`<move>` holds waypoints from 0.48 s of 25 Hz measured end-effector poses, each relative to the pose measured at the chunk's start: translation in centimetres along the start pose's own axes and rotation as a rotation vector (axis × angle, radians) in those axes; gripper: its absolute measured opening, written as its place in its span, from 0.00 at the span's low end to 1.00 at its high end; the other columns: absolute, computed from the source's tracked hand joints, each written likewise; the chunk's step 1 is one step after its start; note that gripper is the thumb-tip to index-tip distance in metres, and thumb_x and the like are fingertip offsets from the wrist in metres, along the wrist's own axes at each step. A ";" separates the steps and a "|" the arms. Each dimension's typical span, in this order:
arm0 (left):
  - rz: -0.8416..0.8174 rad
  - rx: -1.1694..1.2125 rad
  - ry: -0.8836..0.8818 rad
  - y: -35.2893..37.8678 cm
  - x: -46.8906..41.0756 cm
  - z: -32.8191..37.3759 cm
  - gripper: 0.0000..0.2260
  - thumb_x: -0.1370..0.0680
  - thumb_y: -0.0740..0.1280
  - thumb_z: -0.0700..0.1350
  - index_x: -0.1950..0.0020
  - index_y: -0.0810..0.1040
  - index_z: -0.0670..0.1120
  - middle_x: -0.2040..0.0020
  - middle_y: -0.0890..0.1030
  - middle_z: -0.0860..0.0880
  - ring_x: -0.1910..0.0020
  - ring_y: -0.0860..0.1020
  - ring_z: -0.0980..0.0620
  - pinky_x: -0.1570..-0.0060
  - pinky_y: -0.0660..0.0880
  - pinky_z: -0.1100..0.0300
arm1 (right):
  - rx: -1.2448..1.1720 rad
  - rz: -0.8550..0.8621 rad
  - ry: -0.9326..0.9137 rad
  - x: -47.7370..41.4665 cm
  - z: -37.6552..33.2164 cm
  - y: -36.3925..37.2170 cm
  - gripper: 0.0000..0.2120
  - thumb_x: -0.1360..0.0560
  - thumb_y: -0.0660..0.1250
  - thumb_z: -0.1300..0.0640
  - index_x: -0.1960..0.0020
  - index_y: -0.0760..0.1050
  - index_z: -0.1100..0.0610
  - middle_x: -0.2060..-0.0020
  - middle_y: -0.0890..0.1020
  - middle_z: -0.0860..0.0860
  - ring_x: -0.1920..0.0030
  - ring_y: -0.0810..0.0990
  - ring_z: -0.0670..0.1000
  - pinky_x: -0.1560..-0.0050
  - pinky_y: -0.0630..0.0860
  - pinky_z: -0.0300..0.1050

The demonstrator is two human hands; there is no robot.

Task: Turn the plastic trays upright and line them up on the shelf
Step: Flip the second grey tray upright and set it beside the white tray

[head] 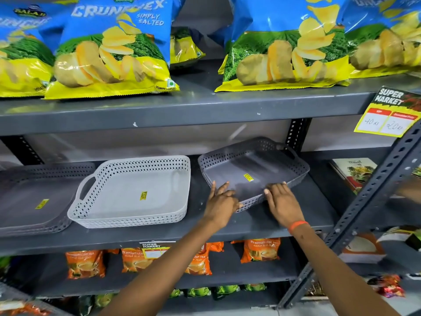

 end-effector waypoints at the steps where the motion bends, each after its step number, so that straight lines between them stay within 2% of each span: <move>1: 0.015 -0.019 -0.003 -0.3 0.4 -0.4 0.16 0.18 0.56 0.50 0.38 0.77 0.45 0.28 0.71 0.49 0.23 0.53 0.50 0.25 0.38 0.45 | 0.037 0.025 -0.009 0.6 -0.1 0.3 0.31 0.21 0.41 0.42 0.47 0.75 0.61 0.52 0.81 0.59 0.47 0.77 0.61 0.32 0.58 0.48; 5: 0.019 -0.101 -0.042 -0.5 2.9 -3.4 0.16 0.18 0.55 0.50 0.38 0.75 0.45 0.32 0.75 0.48 0.24 0.57 0.50 0.24 0.41 0.44 | 0.060 0.113 0.044 2.8 -3.6 0.9 0.19 0.22 0.50 0.50 0.53 0.76 0.59 0.59 0.81 0.56 0.53 0.76 0.60 0.34 0.63 0.51; 8: 0.022 -0.111 -0.063 -0.7 4.7 -6.1 0.16 0.18 0.53 0.51 0.36 0.74 0.47 0.31 0.74 0.50 0.23 0.56 0.53 0.23 0.43 0.46 | 0.050 0.170 0.069 3.9 -7.0 0.9 0.15 0.23 0.53 0.50 0.55 0.75 0.57 0.61 0.80 0.55 0.54 0.76 0.59 0.37 0.65 0.52; 12: 0.042 -0.073 -0.048 -0.6 5.8 -7.9 0.15 0.18 0.55 0.51 0.38 0.75 0.46 0.33 0.76 0.49 0.24 0.59 0.52 0.23 0.45 0.49 | 0.019 0.158 0.051 4.4 -9.0 1.2 0.13 0.23 0.55 0.51 0.55 0.75 0.56 0.60 0.80 0.54 0.53 0.76 0.57 0.33 0.61 0.51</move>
Point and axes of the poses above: each hand's wrist, its own x-axis away from the middle knuckle, its own y-axis out of the palm, z = x × y, the point moved 6 cm from there along -x, towards the middle knuckle
